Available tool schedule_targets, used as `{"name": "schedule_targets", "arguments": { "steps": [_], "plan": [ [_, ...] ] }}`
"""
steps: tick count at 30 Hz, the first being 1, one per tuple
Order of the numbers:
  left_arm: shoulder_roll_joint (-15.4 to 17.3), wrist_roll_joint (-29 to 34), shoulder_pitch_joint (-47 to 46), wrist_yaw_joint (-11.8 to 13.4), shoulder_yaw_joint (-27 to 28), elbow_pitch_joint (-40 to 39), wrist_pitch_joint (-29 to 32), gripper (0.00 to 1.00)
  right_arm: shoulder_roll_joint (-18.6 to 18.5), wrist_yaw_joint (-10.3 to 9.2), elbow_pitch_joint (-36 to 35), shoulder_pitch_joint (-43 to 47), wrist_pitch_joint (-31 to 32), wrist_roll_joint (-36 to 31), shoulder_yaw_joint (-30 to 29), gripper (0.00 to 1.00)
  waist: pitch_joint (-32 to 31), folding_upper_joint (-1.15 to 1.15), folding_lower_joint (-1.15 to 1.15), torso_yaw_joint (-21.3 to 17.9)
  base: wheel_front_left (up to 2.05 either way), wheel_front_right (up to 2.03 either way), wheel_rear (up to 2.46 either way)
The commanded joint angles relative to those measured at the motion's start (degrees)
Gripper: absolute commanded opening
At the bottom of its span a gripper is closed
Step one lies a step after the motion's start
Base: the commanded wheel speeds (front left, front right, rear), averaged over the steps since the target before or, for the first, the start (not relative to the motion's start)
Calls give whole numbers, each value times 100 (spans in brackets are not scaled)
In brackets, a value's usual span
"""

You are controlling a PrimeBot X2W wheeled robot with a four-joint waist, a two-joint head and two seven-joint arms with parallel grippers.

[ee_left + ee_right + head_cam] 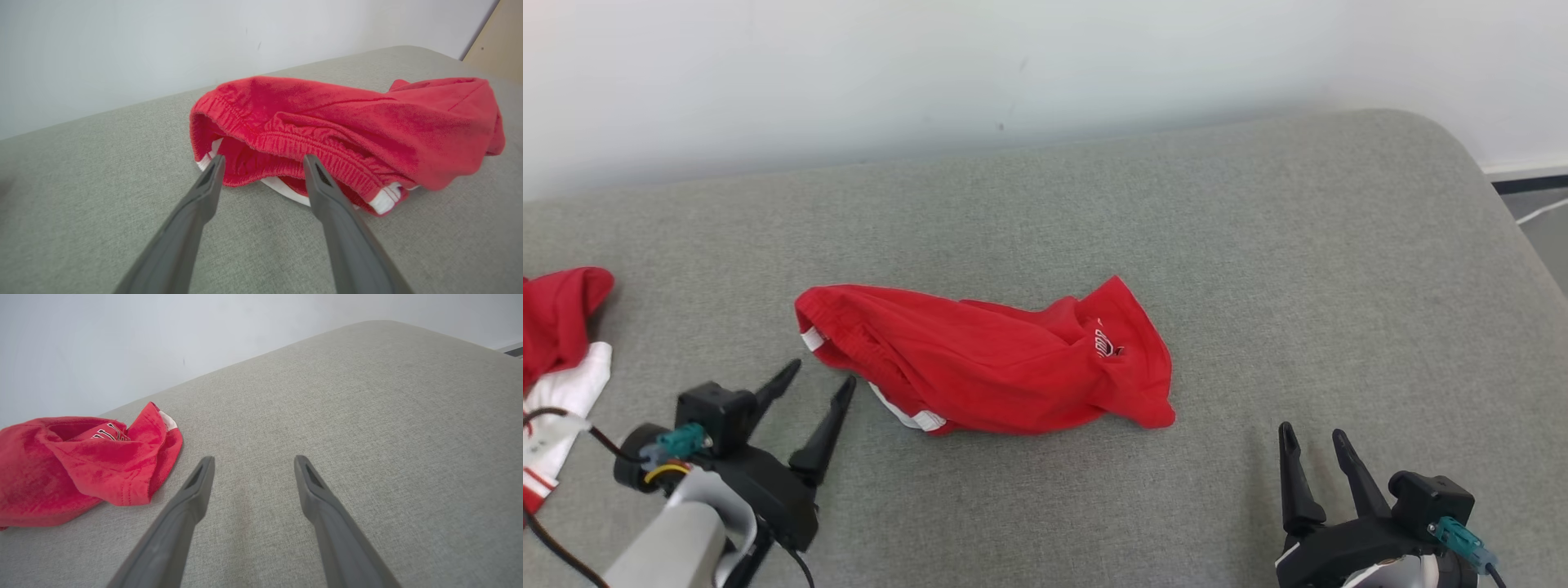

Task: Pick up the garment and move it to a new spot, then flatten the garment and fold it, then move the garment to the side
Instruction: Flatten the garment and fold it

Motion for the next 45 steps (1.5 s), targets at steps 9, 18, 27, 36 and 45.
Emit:
{"name": "schedule_targets", "arguments": {
  "steps": [9, 18, 27, 36, 45],
  "plan": [
    [-337, 111, 865, 346, 311, -907, -30, 100, -81, 0, -72, 178, -28, 6, -55, 100, -137, 1, 1, 249, 0, 0, 0],
    [-573, 636, 1382, 527, 253, -1513, -31, 100, -140, 0, -135, 215, -27, -25, -136, 100, -66, 1, 1, 518, 0, 0, 0],
    [-818, 865, 1113, 365, 216, -1216, -31, 100, -171, 0, -164, 30, -27, -8, -52, 100, 129, 1, 1, 497, 0, 0, 0],
    [-983, 902, 808, 209, 381, -625, -32, 100, -122, 0, -168, -82, -27, 23, -77, 100, 356, 1, 1, 136, 0, 0, 0],
    [-1124, 1010, 724, 93, 563, -418, -32, 78, -132, 0, -193, -79, -27, 7, -122, 100, 399, 1, 1, -9, 0, 0, 0]
  ]
}}
